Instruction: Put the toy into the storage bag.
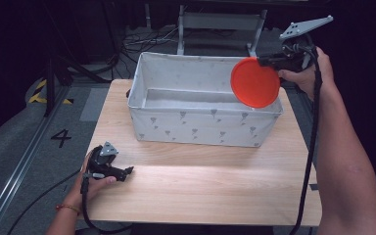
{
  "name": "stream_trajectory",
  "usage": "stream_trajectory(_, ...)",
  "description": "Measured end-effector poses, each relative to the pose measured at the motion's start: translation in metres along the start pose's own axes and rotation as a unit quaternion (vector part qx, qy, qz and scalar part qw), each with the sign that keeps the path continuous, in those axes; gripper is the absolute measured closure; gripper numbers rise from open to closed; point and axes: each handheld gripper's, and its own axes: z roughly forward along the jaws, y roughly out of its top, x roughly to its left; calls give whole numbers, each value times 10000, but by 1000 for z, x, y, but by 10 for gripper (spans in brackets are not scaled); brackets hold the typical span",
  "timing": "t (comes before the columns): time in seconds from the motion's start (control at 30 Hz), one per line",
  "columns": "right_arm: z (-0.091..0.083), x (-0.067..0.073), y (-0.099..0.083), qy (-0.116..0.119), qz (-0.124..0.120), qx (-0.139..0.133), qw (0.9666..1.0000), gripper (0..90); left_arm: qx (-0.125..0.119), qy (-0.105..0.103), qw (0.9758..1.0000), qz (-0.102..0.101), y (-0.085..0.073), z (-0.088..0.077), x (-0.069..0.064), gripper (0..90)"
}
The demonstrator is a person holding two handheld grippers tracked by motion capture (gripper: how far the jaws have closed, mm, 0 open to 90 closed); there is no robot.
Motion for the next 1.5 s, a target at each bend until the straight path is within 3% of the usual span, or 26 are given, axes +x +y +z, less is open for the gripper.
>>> stream_trajectory(0.13,17,-1,-8,126,-85,128,9998,826,-6,3,10000,7,0,0,0,4)
stream_trajectory(0.4,35,-1,-21,256,-223,366,9988,826,-6,3,10000,7,0,0,0,3)
stream_trajectory(0.7,56,5,-33,647,-619,765,9930,826,1,0,10000,-1,0,0,0,4)
stream_trajectory(0.83,67,12,-40,934,-954,1111,9848,826,-10,4,10000,7,0,0,0,4)
stream_trajectory(0.97,70,14,-45,1047,-1058,1268,9807,825,-8,5,10000,7,0,0,0,4)
stream_trajectory(1.0,74,17,-49,1133,-1167,1390,9768,825,-7,3,10000,6,0,0,0,4)
stream_trajectory(1.2,81,26,-51,1215,-1359,1720,9681,823,1,1,10000,-1,0,0,0,4)
stream_trajectory(1.3,88,31,-50,1232,-1544,2041,9588,823,-6,2,10000,3,0,0,0,4)
stream_trajectory(1.33,88,31,-50,1232,-1544,2041,9588,823,-6,2,10000,3,0,0,0,4)
stream_trajectory(1.43,94,34,-49,1280,-1616,2256,9522,822,-3,0,10000,-1,0,0,0,4)
stream_trajectory(1.5,99,36,-49,1355,-1705,2438,9451,820,-1,-7,10000,-10,0,0,0,3)
